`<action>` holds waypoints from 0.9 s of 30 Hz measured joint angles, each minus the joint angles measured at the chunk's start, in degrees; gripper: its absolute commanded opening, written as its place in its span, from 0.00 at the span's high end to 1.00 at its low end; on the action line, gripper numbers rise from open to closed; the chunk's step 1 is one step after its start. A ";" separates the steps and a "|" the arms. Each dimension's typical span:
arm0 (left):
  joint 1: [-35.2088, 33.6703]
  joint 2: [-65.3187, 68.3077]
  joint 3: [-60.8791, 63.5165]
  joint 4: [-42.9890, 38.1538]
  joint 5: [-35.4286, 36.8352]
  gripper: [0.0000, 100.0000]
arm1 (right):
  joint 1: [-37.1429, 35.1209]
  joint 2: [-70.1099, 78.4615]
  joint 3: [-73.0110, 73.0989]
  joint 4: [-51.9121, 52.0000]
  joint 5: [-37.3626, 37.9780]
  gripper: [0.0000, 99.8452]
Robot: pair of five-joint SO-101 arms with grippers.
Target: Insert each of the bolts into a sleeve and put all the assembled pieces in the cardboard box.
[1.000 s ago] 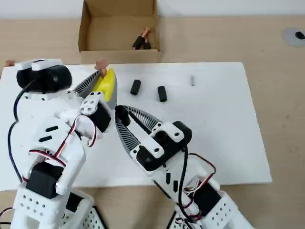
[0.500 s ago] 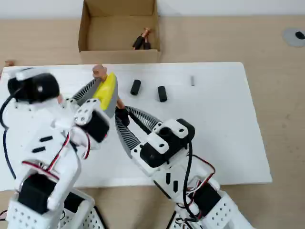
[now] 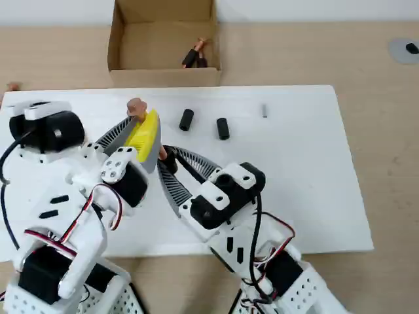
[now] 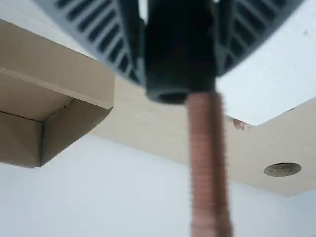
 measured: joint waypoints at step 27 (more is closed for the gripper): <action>0.26 0.53 1.93 -5.10 -5.01 0.99 | 0.00 0.00 0.00 0.00 0.00 0.99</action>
